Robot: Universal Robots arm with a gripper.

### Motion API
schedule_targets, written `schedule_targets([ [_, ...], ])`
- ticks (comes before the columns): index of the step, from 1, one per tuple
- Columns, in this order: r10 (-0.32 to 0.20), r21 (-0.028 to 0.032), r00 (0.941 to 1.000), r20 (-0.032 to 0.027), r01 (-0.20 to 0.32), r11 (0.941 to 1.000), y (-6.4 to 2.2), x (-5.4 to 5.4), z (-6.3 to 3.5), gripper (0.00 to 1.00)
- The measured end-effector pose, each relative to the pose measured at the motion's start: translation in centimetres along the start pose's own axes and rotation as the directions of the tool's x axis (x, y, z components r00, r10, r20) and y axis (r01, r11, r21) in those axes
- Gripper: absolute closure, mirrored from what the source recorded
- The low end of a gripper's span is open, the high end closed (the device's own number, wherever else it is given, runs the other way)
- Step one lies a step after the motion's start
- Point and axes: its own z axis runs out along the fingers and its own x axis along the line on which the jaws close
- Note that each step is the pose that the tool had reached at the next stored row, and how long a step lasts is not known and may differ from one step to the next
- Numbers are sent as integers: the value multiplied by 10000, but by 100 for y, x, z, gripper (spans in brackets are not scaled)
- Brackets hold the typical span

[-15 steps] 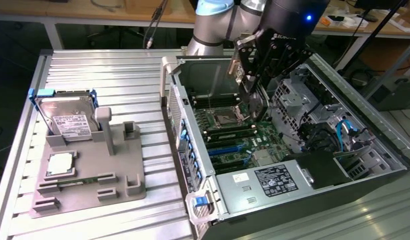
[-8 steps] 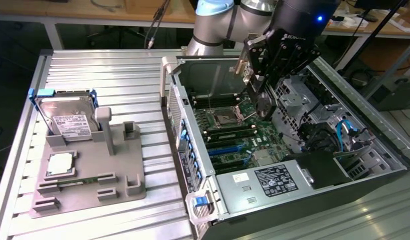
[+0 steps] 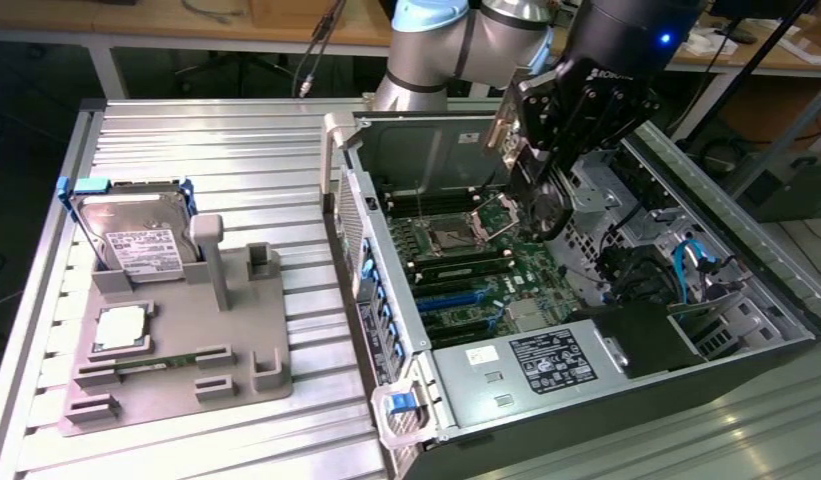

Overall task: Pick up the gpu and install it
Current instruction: 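Pick up the gpu and move the gpu toward the slot, then insert the gpu into the slot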

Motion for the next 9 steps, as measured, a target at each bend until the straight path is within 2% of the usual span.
schedule_targets([
  [9, 1, 0, 10000, -1, -1, 10000, 2, -10, 0, 73],
])
